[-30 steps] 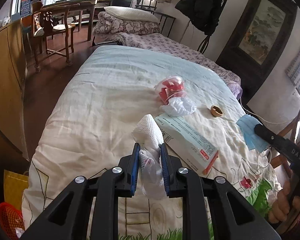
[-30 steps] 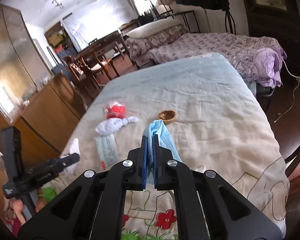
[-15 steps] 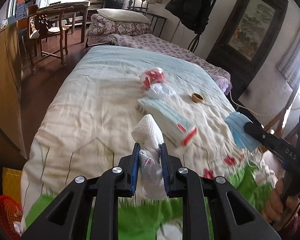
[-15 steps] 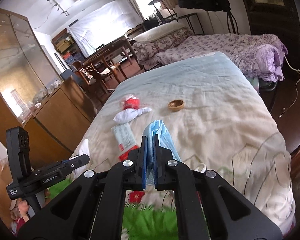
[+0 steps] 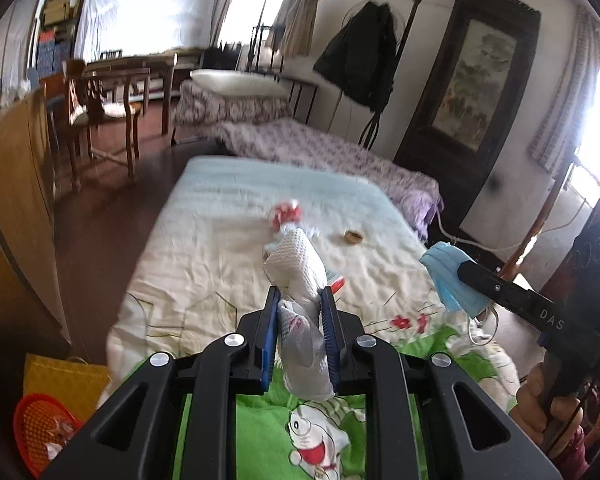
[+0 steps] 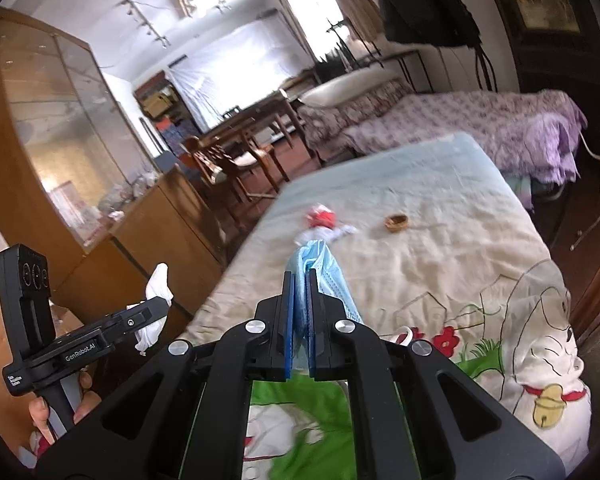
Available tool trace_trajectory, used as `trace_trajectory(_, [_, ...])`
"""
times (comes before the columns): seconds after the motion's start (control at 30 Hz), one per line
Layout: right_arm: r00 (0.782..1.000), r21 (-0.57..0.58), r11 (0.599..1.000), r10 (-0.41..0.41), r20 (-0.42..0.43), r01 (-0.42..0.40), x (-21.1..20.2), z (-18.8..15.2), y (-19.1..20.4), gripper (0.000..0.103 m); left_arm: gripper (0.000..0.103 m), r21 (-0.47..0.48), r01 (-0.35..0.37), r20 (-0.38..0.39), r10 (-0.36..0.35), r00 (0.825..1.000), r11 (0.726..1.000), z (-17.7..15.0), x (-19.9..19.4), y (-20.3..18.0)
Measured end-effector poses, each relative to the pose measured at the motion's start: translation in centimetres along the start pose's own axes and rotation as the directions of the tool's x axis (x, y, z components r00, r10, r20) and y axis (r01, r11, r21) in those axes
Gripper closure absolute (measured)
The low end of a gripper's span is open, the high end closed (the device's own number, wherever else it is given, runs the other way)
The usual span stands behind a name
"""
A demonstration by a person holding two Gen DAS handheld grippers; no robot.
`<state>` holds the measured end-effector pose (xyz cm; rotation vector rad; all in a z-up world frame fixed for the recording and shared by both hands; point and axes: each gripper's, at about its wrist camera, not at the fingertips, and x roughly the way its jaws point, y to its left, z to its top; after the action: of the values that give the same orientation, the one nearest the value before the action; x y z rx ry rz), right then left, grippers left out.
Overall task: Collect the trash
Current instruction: 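Lift the white tissue with the left tool while the right tool lifts the blue mask, then carry the tissue and mask to the red wastebasket with both tools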
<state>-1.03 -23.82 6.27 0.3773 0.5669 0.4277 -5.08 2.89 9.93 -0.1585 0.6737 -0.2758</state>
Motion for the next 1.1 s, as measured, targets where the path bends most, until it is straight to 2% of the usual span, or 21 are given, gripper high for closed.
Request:
trace_trajectory(0.17, [0.997, -0.051, 0.998, 0.049, 0.056, -0.046, -3.2, 0.5, 3.4, 0.097, 0.082, 0.016, -0.005, 0.082, 0.004, 0.997, 1.000, 0.3, -4.6, -0.6])
trace_trajectory(0.4, [0.988, -0.113, 0.986, 0.132, 0.086, -0.122, -5.9, 0.8, 7.8, 0.097, 0.082, -0.011, -0.021, 0.175, 0.022, 0.984, 1.000, 0.1, -10.5, 0.9])
trace_trajectory(0.53, [0.983, -0.158, 0.975, 0.170, 0.073, -0.157, -6.0, 0.8, 10.6, 0.097, 0.082, -0.039, -0.060, 0.205, 0.066, 0.977, 0.997, -0.6, -12.7, 3.0])
trace_trajectory(0.73, [0.978, -0.233, 0.951, 0.210, -0.001, -0.205, -3.9, 0.0, 15.5, 0.097, 0.082, -0.122, -0.130, 0.197, 0.152, 0.969, 0.984, -2.8, -14.6, 8.4])
trace_trajectory(0.83, [0.974, -0.267, 0.937, 0.220, -0.054, -0.226, -2.3, -1.1, 18.1, 0.097, 0.082, -0.180, -0.171, 0.180, 0.203, 0.962, 0.969, -4.4, -15.1, 12.3])
trace_trajectory(0.97, [0.967, -0.310, 0.917, 0.218, -0.136, -0.250, 0.5, -2.9, 21.2, 0.097, 0.082, -0.278, -0.241, 0.117, 0.282, 0.952, 0.930, -7.6, -15.0, 18.2])
trace_trajectory(1.03, [0.959, -0.326, 0.907, 0.213, -0.187, -0.265, 2.4, -4.0, 22.7, 0.097, 0.082, -0.348, -0.263, 0.059, 0.301, 0.952, 0.900, -9.8, -14.7, 22.0])
trace_trajectory(1.1, [0.948, -0.340, 0.897, 0.206, -0.242, -0.282, 4.8, -5.4, 24.4, 0.097, 0.082, -0.400, -0.304, 0.005, 0.334, 0.943, 0.865, -12.2, -14.2, 25.1])
